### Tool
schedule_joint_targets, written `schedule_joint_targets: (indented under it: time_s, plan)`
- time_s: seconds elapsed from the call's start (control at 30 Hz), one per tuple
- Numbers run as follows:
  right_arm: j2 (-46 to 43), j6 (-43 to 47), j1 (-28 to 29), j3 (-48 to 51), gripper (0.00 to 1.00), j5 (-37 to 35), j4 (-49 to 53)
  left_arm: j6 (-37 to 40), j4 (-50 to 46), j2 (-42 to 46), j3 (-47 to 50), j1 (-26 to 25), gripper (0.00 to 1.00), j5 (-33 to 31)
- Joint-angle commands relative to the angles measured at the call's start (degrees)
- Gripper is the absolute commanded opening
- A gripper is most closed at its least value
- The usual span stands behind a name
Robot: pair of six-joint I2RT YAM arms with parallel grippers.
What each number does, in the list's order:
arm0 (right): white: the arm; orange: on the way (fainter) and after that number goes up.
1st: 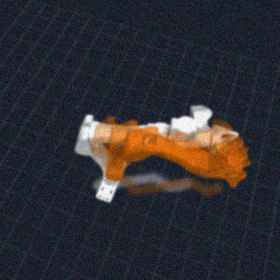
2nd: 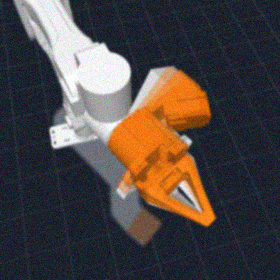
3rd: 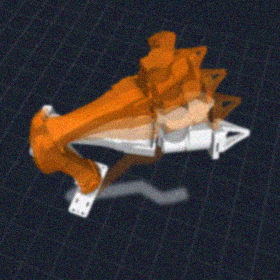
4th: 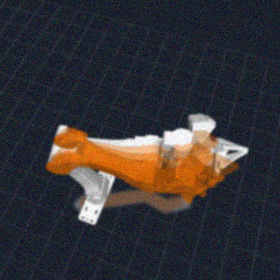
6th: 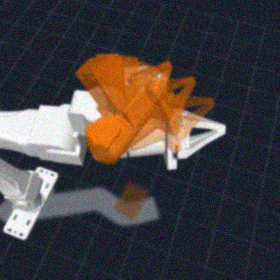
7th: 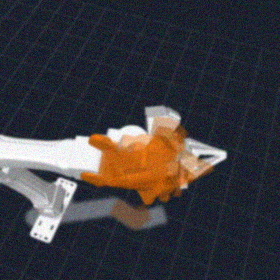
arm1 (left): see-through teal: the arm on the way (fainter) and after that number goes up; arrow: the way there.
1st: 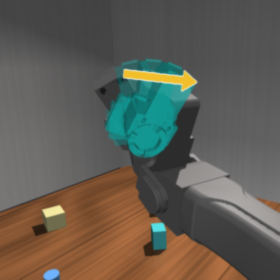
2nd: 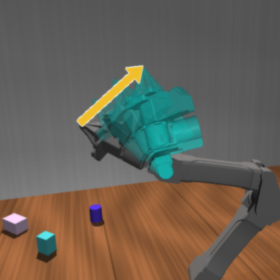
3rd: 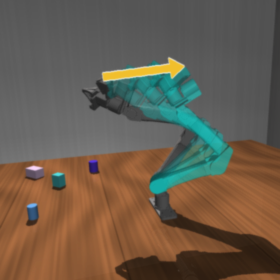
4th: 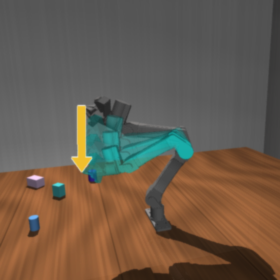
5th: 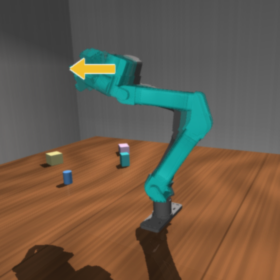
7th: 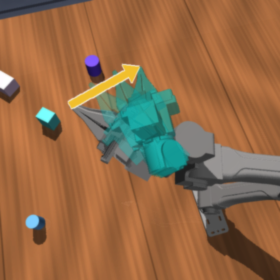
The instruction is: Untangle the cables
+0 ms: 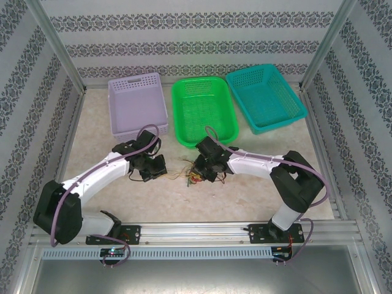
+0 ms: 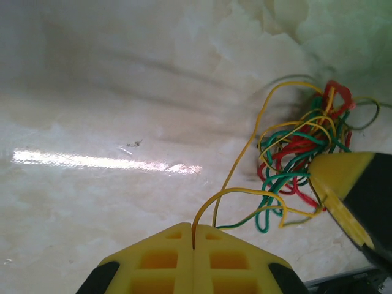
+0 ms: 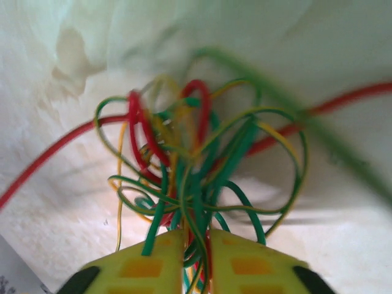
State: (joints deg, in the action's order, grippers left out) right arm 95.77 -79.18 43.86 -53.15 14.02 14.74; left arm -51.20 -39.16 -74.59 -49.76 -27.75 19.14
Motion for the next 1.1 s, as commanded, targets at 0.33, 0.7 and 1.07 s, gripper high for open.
schedule_joint_targets:
  time_s: [0.33,0.7,1.07]
  plan:
    - [-18.5,14.9,-14.2,9.1,0.0,-9.5,15.0,3.6,-14.1,14.4,-6.4,0.4,0.0,-20.5]
    - [-20.5,21.0,-17.8,10.3,0.0,-8.3,18.4,2.2,-13.5,14.2,-6.6,0.5,0.0,-21.0]
    - [-27.5,30.1,-29.9,7.2,0.0,-0.9,23.1,2.9,-20.7,10.3,-4.8,3.7,0.0,-27.2]
